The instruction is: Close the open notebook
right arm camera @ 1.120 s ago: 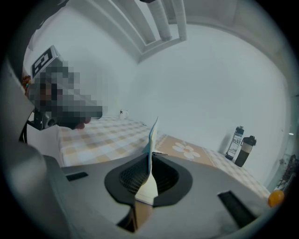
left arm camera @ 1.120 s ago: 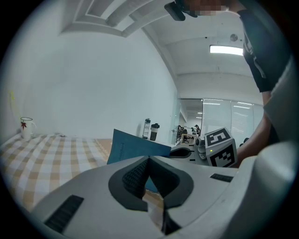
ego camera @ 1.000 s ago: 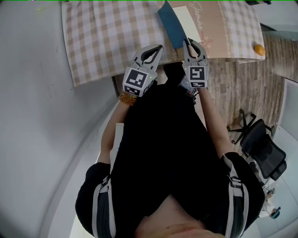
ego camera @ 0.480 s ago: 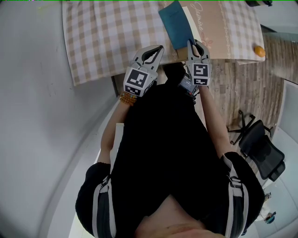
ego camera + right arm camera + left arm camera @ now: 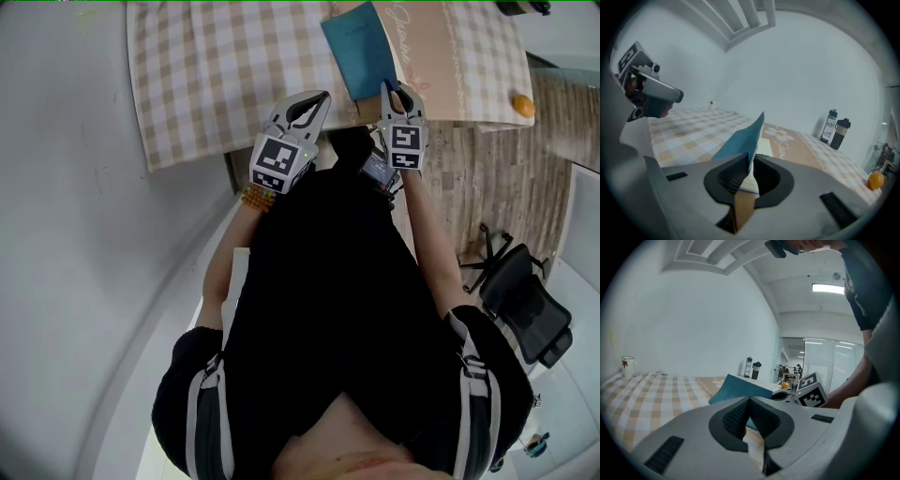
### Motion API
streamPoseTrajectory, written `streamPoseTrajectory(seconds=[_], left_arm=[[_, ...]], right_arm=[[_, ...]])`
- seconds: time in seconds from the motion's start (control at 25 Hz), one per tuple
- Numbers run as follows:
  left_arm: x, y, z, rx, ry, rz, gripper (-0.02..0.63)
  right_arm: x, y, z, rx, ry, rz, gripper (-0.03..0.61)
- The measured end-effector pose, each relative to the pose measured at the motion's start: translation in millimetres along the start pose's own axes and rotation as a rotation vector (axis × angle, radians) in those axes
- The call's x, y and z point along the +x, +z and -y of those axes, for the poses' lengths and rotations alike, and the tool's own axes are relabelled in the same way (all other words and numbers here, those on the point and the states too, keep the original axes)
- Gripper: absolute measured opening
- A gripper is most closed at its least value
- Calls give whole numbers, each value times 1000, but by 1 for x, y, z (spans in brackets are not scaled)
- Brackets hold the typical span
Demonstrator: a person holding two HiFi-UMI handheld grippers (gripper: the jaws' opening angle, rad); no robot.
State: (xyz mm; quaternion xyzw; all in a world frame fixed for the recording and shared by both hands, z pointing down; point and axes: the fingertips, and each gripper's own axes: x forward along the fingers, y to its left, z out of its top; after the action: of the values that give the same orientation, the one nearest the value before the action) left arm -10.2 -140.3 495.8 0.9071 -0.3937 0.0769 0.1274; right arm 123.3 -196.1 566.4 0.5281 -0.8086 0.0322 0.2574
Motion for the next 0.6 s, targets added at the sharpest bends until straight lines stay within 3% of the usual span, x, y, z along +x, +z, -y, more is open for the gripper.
streamPoseTrajectory(seconds=[0.4,0.6], left_arm=[[2,-6,-4,-8,7,-23,12],[5,-6,-2,3,-1,-22,12]], right_arm=[[9,-20,5,82,10,-83,46],[11,-22,6,74,3,-90,49]])
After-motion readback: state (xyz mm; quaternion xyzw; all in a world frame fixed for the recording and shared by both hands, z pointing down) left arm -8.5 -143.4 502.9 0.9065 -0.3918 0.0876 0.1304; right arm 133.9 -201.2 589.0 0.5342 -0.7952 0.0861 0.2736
